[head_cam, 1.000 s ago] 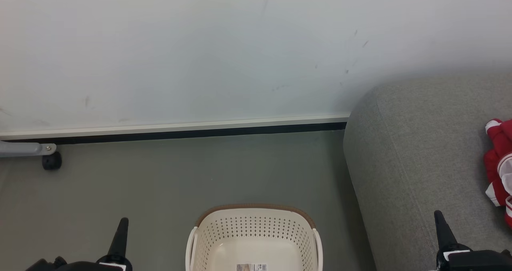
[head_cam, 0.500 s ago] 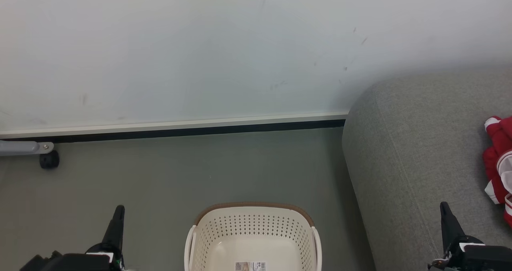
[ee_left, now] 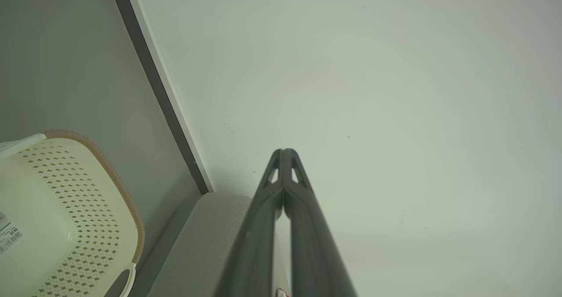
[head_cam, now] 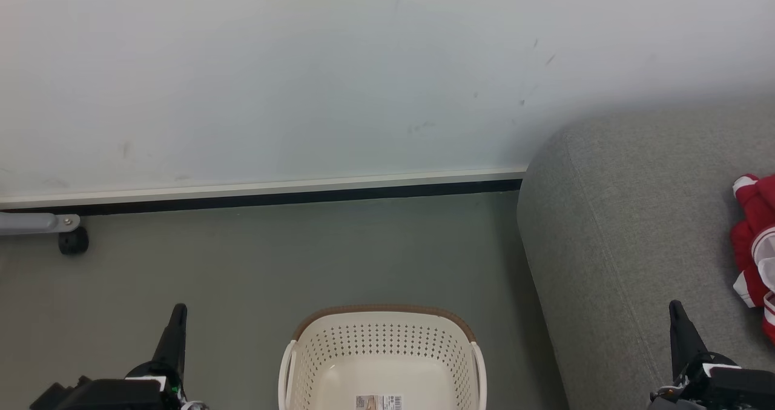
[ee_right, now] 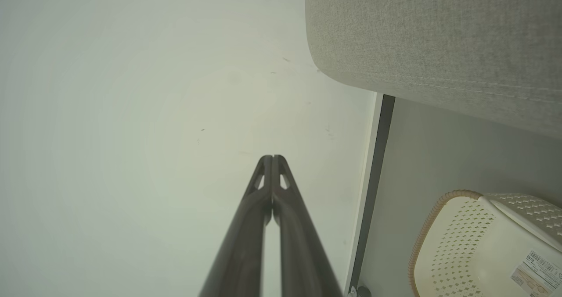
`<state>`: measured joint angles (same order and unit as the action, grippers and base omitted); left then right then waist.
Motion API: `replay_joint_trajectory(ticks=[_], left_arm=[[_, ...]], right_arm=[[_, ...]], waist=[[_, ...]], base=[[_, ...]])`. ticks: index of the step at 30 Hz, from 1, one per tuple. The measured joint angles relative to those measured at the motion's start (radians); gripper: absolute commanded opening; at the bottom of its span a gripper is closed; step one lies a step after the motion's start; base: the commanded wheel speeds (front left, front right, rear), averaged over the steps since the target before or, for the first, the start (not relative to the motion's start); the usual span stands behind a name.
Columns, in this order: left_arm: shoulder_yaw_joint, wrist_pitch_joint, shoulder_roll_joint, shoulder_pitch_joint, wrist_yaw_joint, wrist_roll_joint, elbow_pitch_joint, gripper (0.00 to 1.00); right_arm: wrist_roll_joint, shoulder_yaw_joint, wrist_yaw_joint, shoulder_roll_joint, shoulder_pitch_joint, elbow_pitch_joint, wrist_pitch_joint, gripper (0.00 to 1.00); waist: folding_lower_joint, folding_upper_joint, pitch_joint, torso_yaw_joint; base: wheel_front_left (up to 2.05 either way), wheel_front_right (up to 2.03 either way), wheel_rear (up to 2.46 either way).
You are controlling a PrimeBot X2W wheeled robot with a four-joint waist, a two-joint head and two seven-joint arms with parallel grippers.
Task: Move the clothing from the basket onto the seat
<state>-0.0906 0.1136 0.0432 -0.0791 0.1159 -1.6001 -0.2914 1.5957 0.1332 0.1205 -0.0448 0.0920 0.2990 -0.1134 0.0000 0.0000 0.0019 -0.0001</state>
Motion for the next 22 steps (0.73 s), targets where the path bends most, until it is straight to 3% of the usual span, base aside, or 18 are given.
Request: replay_joint_trajectory(ticks=[22], left_arm=[[0.000,0.000,0.000,0.000,0.007,-0.001,-0.001,0.00]], right_arm=[[0.000,0.000,0.000,0.000,0.000,0.000,0.000,0.00]], waist=[[0.0000,0.0000,0.000,0.000]], base=[[0.00,0.00,0.00]])
